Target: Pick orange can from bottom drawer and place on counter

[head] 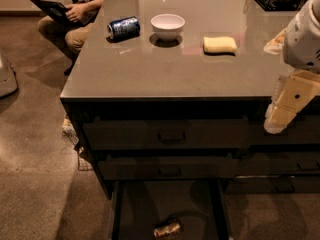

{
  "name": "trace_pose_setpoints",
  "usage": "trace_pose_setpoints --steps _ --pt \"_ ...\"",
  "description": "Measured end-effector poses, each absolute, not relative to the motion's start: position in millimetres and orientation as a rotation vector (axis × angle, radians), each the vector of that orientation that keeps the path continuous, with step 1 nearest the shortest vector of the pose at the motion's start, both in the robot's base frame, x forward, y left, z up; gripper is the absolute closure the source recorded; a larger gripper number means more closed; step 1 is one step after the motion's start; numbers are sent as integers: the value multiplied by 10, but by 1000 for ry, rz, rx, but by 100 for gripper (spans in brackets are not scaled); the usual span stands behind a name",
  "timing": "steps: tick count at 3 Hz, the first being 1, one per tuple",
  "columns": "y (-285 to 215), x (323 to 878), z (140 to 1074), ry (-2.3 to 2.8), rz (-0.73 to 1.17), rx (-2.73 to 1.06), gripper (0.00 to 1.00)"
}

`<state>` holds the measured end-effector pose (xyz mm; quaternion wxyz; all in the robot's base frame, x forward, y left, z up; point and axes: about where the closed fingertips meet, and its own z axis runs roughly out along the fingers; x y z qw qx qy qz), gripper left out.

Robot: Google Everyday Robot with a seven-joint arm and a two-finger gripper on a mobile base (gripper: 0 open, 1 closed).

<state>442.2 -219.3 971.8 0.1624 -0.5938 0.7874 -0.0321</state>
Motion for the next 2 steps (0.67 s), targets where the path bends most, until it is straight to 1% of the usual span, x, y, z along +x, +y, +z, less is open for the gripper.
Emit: trace_pose_setpoints --steps 1,2 --pt "-2163 4529 9161 2230 60 -1699 0" --pt "-2022 4591 8381 2137 287 -1684 0"
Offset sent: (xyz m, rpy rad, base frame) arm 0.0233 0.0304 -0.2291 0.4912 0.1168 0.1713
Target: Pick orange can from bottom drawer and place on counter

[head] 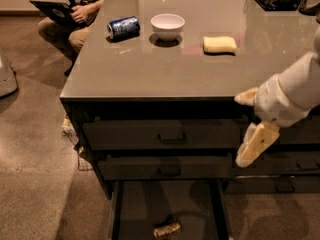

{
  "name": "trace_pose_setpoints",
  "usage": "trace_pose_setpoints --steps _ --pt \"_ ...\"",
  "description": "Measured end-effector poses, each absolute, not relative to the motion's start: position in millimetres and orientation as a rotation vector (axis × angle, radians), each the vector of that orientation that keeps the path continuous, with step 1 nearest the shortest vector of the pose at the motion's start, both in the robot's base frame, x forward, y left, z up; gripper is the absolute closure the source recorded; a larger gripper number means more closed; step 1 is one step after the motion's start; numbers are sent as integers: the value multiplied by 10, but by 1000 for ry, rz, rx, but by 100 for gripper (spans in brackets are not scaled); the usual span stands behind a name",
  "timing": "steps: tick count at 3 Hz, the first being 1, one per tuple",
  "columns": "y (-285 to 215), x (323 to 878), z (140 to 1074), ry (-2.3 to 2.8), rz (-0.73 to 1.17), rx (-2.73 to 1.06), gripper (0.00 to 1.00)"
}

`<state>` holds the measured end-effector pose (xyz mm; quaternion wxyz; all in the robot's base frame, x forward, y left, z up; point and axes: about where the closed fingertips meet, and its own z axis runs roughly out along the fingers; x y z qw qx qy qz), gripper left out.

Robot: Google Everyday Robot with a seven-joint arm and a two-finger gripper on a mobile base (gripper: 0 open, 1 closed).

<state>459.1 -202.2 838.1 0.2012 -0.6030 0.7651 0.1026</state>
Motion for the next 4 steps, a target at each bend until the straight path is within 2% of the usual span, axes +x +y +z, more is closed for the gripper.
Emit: trace_pose_setpoints --steps 1,2,4 --pt "-1825 4502 7769 1993 450 -1668 0" --pt "-1825 4502 7768 1993 450 -1668 0" --pt "-1595 4307 7058 1930 494 -1843 0"
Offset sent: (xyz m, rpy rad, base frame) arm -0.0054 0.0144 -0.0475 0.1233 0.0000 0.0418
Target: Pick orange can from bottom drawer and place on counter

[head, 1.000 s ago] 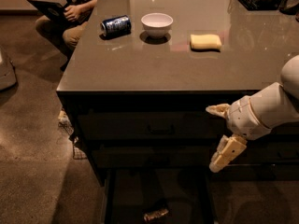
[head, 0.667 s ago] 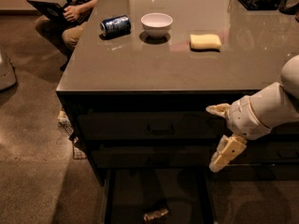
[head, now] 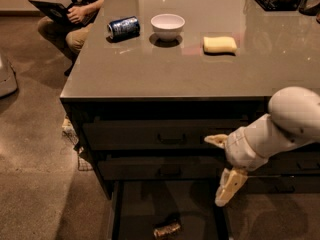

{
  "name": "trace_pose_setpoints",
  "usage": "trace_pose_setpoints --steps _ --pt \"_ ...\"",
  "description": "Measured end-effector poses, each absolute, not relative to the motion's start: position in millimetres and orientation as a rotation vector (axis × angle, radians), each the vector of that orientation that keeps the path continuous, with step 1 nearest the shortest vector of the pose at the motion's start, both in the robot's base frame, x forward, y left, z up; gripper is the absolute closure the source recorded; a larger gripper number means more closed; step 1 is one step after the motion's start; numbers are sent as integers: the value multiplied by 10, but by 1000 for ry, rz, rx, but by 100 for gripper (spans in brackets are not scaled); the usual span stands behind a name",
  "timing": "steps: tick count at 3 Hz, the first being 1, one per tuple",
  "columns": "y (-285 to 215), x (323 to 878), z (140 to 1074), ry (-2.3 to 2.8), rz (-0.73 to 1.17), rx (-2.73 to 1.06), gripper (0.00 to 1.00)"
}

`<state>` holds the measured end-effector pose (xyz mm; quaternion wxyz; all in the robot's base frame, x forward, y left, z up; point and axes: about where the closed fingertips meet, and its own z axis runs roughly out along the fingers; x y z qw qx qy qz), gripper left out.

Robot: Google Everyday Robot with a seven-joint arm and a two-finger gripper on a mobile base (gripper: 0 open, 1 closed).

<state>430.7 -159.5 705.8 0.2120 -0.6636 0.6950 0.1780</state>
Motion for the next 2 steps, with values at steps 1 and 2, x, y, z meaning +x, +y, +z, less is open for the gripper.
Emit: trace_pose_setpoints --steps 1,2 --pt "-1378 4191 6393 1926 520 -1934 0" --pt "-1096 4102 5594 1907 597 -1935 0"
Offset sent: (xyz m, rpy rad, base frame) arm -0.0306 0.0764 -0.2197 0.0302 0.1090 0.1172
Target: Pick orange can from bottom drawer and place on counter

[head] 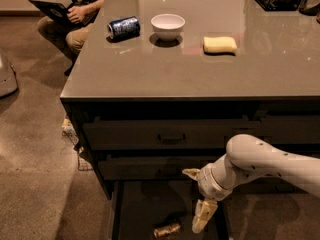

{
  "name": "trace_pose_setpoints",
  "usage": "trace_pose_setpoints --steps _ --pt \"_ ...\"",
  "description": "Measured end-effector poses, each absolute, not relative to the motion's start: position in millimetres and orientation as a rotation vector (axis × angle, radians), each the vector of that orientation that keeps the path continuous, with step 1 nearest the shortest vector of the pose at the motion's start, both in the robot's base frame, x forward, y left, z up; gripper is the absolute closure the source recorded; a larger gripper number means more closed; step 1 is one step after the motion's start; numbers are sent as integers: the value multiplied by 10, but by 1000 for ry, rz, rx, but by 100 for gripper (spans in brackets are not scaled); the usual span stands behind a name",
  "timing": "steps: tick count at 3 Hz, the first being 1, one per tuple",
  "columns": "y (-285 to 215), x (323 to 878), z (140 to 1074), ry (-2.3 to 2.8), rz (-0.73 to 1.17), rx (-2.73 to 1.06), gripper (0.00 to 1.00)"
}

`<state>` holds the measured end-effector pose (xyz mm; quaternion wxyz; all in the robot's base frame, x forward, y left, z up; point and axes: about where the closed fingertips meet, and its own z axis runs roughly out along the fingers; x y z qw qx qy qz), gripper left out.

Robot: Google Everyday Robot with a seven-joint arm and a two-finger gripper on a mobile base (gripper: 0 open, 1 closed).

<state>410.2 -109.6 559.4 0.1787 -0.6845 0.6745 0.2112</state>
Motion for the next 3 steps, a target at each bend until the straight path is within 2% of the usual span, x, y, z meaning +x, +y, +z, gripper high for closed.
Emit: trace_pose_setpoints --steps 1,3 --pt "-1096 4102 5593 1907 597 -1936 0" --pt "-853 4188 4861 1767 636 -2017 0"
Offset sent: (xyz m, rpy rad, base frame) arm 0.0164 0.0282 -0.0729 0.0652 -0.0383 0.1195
